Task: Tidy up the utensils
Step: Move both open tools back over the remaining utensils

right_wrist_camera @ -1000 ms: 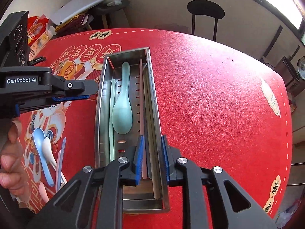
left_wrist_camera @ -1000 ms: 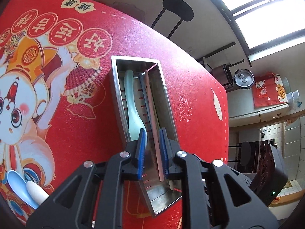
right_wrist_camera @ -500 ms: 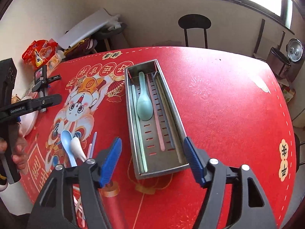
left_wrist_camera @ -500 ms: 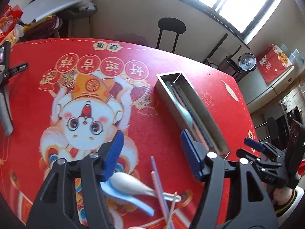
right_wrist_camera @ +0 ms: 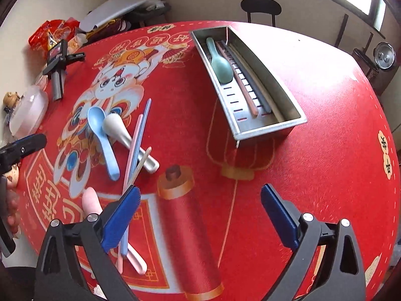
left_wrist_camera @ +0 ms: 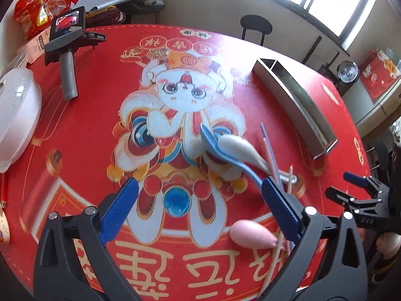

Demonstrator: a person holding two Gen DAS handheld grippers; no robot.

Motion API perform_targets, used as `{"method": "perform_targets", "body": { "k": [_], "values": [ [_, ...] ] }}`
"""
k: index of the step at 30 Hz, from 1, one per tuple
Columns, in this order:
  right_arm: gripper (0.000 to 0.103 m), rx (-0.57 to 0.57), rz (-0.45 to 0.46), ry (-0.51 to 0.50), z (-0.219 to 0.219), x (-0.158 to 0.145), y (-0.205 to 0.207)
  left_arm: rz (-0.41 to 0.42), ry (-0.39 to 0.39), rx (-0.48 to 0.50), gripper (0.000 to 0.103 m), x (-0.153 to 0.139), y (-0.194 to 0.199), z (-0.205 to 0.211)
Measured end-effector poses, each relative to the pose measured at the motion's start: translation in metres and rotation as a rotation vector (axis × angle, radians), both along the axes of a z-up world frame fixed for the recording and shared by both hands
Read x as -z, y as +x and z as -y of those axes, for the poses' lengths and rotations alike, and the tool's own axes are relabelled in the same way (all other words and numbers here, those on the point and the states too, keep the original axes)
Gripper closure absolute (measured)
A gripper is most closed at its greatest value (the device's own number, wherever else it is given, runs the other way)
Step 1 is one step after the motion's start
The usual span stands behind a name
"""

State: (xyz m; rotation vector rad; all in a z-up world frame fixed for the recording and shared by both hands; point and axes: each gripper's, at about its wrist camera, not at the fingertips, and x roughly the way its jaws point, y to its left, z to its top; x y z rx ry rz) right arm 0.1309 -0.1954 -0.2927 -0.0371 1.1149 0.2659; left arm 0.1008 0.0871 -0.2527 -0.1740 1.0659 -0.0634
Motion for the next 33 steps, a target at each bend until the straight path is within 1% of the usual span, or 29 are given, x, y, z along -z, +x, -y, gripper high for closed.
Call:
{"method": "perform_targets", "body": {
  "k": [2,5,7,9,11,15,19,23,30,33],
  "values": [
    [0.006,-0.008,-0.009,-0.016,-0.006,0.006,-0.007,-0.035,0.015,0.023,0.006,0.012,-0.011,0.005],
    [0.006,-0.020,-0.025,-0.035,-0.014,0.012,-0.013,-0.070,-0.004,0.025,0.006,0.026,-0.025,0.008],
    [0.006,-0.027,-0.030,-0.041,-0.018,0.016,-0.016,-0.087,-0.015,0.031,0.006,0.031,-0.030,0.012],
    [0.006,-0.037,-0.041,-0.051,-0.022,0.022,-0.017,-0.095,-0.010,0.044,0.006,0.034,-0.033,0.016],
    [0.006,-0.055,-0.042,-0.071,-0.029,0.027,-0.016,-0.096,0.000,0.054,0.006,0.035,-0.034,0.019],
    [0.006,-0.083,-0.035,-0.103,-0.042,0.034,-0.010,-0.079,0.021,0.042,0.006,0.032,-0.030,0.020],
    [0.006,-0.096,-0.032,-0.110,-0.053,0.036,-0.001,-0.067,0.006,0.022,0.006,0.025,-0.022,0.018],
    [0.006,-0.107,-0.036,-0.130,-0.060,0.039,0.004,-0.066,0.013,0.021,0.006,0.024,-0.018,0.017],
    [0.006,-0.071,-0.040,-0.111,-0.054,0.040,0.014,-0.079,-0.001,-0.001,0.006,0.029,-0.011,0.010],
    [0.006,-0.068,-0.045,-0.096,-0.052,0.042,0.017,-0.089,-0.024,-0.010,0.006,0.032,-0.004,0.009]
  ]
}}
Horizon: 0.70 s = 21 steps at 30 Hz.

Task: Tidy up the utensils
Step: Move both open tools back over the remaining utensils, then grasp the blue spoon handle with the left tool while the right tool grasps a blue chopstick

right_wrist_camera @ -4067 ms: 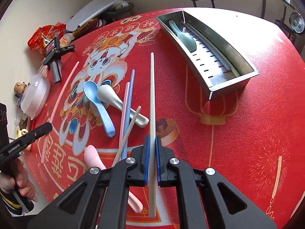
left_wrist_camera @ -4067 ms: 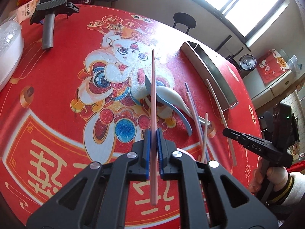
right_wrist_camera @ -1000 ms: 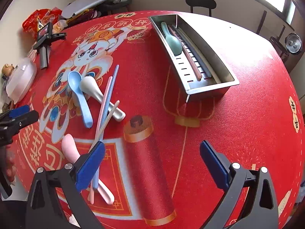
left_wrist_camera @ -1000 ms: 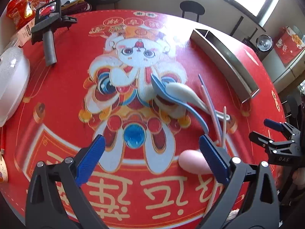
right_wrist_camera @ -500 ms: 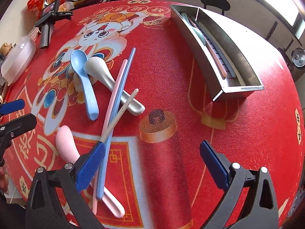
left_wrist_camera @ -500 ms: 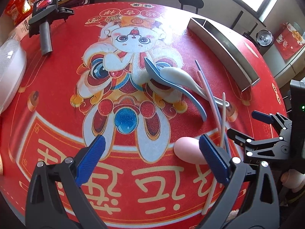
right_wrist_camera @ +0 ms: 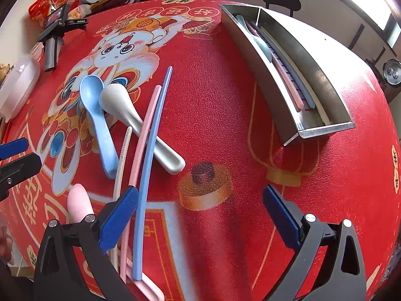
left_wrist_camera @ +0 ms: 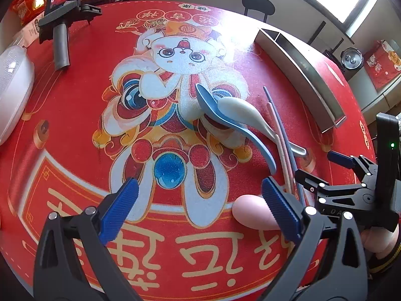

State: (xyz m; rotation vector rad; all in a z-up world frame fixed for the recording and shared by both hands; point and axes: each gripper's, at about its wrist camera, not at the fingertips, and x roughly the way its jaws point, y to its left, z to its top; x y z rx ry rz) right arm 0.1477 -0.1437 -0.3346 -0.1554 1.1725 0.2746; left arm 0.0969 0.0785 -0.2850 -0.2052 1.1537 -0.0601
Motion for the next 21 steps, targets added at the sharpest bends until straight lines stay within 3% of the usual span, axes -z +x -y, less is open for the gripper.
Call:
{"method": "perform_targets", "body": {
  "k": [2,5,7,9,11,15,18,21],
  "values": [
    [0.008,-0.007,0.002,-0.014,-0.002,0.001,0.002,-0.011,-0.028,-0.014,0.006,0.003,0.007,-0.001],
    [0.026,-0.024,-0.006,-0.030,-0.006,0.005,0.005,-0.028,-0.092,-0.038,0.007,0.007,0.022,-0.002],
    [0.030,-0.025,-0.002,-0.024,-0.006,0.004,0.007,-0.033,-0.129,-0.052,0.008,0.009,0.032,-0.001],
    [0.038,-0.032,0.000,-0.015,-0.007,0.002,0.008,-0.031,-0.161,-0.055,0.026,0.009,0.040,0.002],
    [0.045,-0.035,-0.003,0.003,-0.007,0.000,0.009,-0.059,-0.210,-0.053,0.037,0.013,0.049,0.005],
    [0.066,-0.045,-0.009,0.038,-0.006,-0.003,0.010,-0.099,-0.301,-0.077,0.051,0.024,0.062,0.010],
    [0.083,-0.044,-0.023,0.070,-0.003,-0.004,0.010,-0.128,-0.327,-0.084,0.058,0.033,0.069,0.017],
    [0.090,-0.030,-0.038,0.102,0.002,-0.003,0.009,-0.133,-0.328,-0.071,0.065,0.038,0.072,0.024]
  ]
}}
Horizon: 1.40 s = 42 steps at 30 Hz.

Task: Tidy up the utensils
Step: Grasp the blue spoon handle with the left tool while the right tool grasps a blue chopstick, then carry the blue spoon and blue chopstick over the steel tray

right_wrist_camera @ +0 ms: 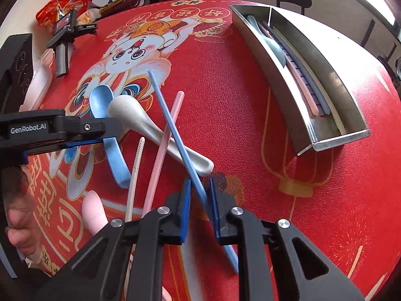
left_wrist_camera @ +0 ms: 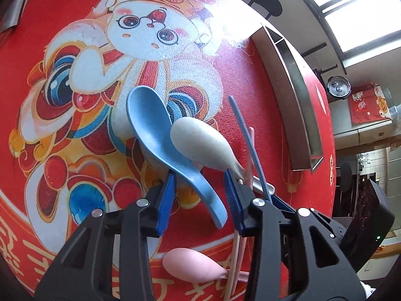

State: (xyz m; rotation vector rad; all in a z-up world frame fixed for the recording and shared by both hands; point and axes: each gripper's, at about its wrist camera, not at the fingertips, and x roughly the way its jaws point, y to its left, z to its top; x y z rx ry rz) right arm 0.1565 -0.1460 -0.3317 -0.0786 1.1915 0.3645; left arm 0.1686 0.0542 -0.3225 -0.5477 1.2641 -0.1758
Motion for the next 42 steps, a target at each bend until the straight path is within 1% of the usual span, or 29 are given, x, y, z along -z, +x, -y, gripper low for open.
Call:
{"method": "perform_targets", "body": {
  "k": [1,2,3,8,11,13,15,16,18,21,24,25,26,28,33,36,42],
  "values": [
    [0.091,0.006,-0.005,0.012,0.002,0.000,0.000,0.003,0.000,0.008,0.068,0.000,0.000,0.003],
    [0.093,0.013,-0.010,0.021,0.004,0.001,-0.001,-0.003,-0.006,0.018,0.076,0.003,0.001,0.005],
    [0.095,0.020,-0.013,0.031,0.007,0.001,-0.001,-0.007,-0.009,0.022,0.080,0.004,0.001,0.006],
    [0.096,0.035,-0.016,0.047,0.009,0.003,-0.003,0.009,0.014,0.043,0.081,0.005,0.005,0.012],
    [0.096,0.033,-0.015,0.042,0.008,0.003,-0.003,0.021,0.043,0.067,0.081,0.004,0.009,0.016],
    [0.096,0.032,-0.021,0.049,0.009,0.003,-0.003,0.026,0.078,0.092,0.084,0.002,0.008,0.017],
    [0.097,0.030,-0.029,0.058,0.011,0.003,-0.005,0.032,0.110,0.120,0.091,-0.001,0.006,0.019],
    [0.097,0.030,-0.034,0.064,0.012,0.003,-0.006,0.035,0.129,0.138,0.092,-0.002,0.005,0.020],
    [0.097,0.037,-0.043,0.079,0.015,0.003,-0.008,0.037,0.159,0.166,0.092,-0.003,0.001,0.020],
    [0.097,0.048,-0.052,0.104,0.021,0.004,-0.011,0.034,0.176,0.182,0.092,-0.003,-0.010,0.011],
    [0.097,0.054,-0.054,0.117,0.023,0.004,-0.013,0.013,0.166,0.161,0.092,0.002,-0.021,-0.003],
    [0.097,0.055,-0.053,0.118,0.023,0.004,-0.013,0.001,0.149,0.141,0.092,0.004,-0.025,-0.008],
    [0.097,0.054,-0.051,0.115,0.022,0.004,-0.013,0.004,0.125,0.121,0.091,0.006,-0.028,-0.012],
    [0.097,0.047,-0.044,0.107,0.021,0.004,-0.014,0.013,0.106,0.105,0.091,0.009,-0.034,-0.014],
    [0.097,0.027,-0.018,0.095,0.021,0.004,-0.016,0.027,0.124,0.118,0.090,0.009,-0.033,-0.012],
    [0.096,0.019,-0.002,0.095,0.021,0.004,-0.018,0.041,0.117,0.119,0.090,0.010,-0.034,-0.014],
    [0.096,0.018,0.000,0.096,0.022,0.004,-0.018,0.049,0.119,0.121,0.090,0.009,-0.039,-0.017]
  ]
}}
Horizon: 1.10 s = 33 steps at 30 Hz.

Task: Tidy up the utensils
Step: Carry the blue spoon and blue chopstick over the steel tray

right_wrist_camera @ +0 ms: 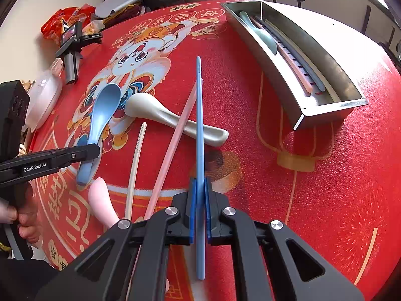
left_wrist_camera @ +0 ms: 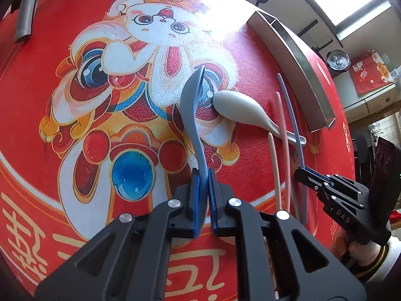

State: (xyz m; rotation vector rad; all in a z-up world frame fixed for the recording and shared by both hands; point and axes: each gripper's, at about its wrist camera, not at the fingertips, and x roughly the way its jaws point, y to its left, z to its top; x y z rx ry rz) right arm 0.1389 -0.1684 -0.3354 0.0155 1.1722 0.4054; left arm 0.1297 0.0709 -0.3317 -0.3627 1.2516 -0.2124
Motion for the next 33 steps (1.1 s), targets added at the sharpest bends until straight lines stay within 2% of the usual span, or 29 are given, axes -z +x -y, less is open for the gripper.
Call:
{"method": "perform_targets", "body": {
  "k": [5,10,16,19,25,33],
  "values": [
    [0.097,-0.007,-0.017,-0.008,-0.002,-0.004,0.000,-0.011,0.022,0.017,0.092,-0.007,0.002,0.004],
    [0.097,0.010,0.029,0.031,0.010,-0.025,0.002,0.036,-0.056,-0.007,0.092,-0.033,0.010,0.000],
    [0.097,-0.020,0.091,-0.018,0.029,-0.050,0.013,0.045,-0.155,-0.022,0.092,-0.057,0.029,0.008],
    [0.097,0.000,0.105,-0.029,0.048,-0.061,0.027,0.044,-0.211,-0.029,0.092,-0.064,0.047,0.021],
    [0.097,0.038,0.128,-0.078,0.081,-0.073,0.065,0.071,-0.265,-0.013,0.092,-0.074,0.088,0.058],
    [0.097,0.004,0.120,-0.119,0.092,-0.072,0.119,0.038,-0.355,-0.057,0.092,-0.071,0.158,0.105]
  ]
}}
